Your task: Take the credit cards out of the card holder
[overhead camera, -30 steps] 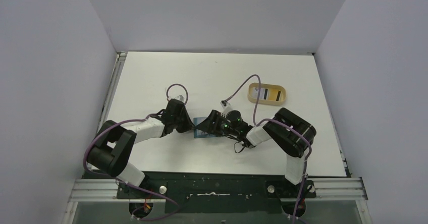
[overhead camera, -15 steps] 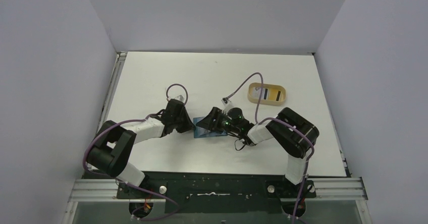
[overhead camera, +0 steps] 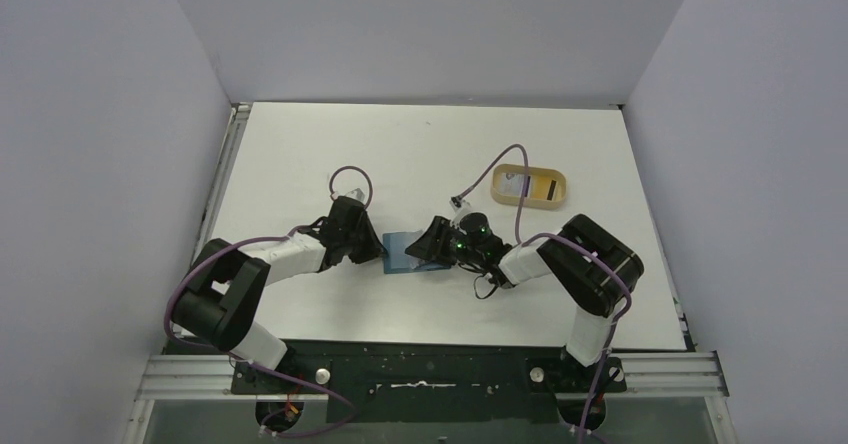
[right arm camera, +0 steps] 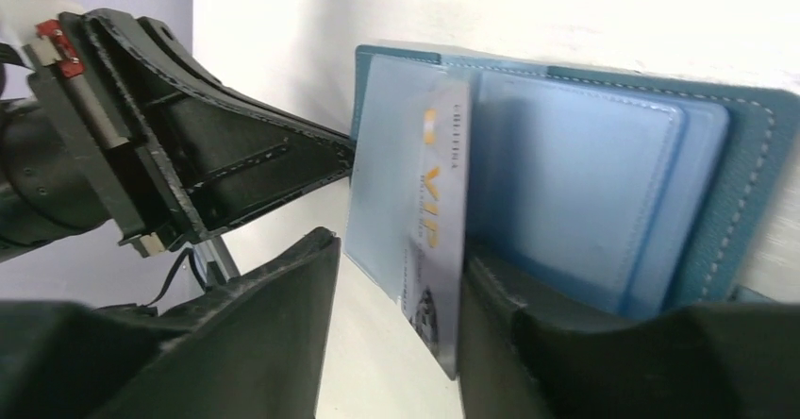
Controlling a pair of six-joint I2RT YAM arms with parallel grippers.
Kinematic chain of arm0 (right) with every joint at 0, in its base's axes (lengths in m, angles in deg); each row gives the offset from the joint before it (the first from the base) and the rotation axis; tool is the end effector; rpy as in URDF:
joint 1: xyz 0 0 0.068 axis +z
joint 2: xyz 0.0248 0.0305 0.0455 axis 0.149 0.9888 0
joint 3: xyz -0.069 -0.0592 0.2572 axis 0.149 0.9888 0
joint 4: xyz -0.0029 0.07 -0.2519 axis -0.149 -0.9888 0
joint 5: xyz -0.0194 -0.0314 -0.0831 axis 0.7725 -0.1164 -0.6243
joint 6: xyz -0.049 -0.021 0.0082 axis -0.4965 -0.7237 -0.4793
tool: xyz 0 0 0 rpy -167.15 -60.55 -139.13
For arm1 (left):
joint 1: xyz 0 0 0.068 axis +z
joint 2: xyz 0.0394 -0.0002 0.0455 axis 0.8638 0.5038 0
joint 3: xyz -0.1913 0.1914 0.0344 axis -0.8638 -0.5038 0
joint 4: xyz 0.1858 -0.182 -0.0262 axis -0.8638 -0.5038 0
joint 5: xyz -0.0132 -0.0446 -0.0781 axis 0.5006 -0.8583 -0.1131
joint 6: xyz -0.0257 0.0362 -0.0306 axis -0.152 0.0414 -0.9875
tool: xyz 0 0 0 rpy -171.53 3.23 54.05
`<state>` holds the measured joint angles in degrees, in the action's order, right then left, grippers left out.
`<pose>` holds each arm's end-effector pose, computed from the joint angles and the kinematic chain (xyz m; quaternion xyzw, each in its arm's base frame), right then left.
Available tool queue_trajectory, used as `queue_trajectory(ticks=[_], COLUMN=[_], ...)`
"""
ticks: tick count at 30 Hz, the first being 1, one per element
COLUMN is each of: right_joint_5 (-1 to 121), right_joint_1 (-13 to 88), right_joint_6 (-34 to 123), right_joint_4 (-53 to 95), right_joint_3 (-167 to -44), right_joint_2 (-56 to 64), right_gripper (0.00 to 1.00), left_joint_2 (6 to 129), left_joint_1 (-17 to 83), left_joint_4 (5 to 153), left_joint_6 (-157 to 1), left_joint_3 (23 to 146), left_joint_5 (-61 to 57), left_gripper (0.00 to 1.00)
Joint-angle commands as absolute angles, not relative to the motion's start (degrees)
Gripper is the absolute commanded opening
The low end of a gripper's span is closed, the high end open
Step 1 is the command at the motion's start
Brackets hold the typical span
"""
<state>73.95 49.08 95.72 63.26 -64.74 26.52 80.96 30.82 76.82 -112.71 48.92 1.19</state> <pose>0.2365 0.2194 0.1152 0.0316 0.8431 0.4936 0.2110 0.2430 -0.1380 0.1362 -0.1248 0.9356 -0.2328 0.2344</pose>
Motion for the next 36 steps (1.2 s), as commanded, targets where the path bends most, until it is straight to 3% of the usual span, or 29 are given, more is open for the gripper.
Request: queue_trajectory(ticks=[1, 6, 10, 14, 18, 27, 36], right_joint_5=[71.44, 71.48, 71.53, 71.91, 72.09, 69.15, 68.25], right_joint_1=[47.96, 46.32, 45.56, 45.18, 44.52, 35.45, 17.94], right_joint_6=[92.3, 91.51, 90.06, 89.23, 88.24, 76.64, 72.66], right_joint_4=[60.05, 59.4, 57.76, 56.07, 52.57, 23.02, 18.89], right_joint_3=[-63.0, -59.77, -58.75, -58.4, -57.81, -66.81, -79.13], right_joint_2=[24.34, 23.15, 21.96, 21.33, 18.52, -4.34, -0.35], right_gripper=[0.42, 0.41, 0.33, 0.13, 0.0, 0.0, 0.0], left_joint_2=[83.91, 83.98, 84.18, 84.28, 84.17, 82.66, 82.87], left_joint_1=[30.48, 30.48, 30.48, 30.48, 30.48, 30.48, 30.08], left_joint_4=[66.55, 66.36, 66.39, 66.34, 66.17, 64.05, 61.92], left_joint_6=[-109.52, -109.37, -109.27, -109.17, -109.09, -108.19, -107.22], left_joint_3=[47.02, 47.08, 47.34, 47.48, 47.62, 49.04, 52.69], left_joint_5=[4.49, 4.4, 4.26, 4.14, 4.15, 4.77, 3.4], left_gripper=[0.0, 0.0, 0.0, 0.0, 0.0, 0.0, 0.0])
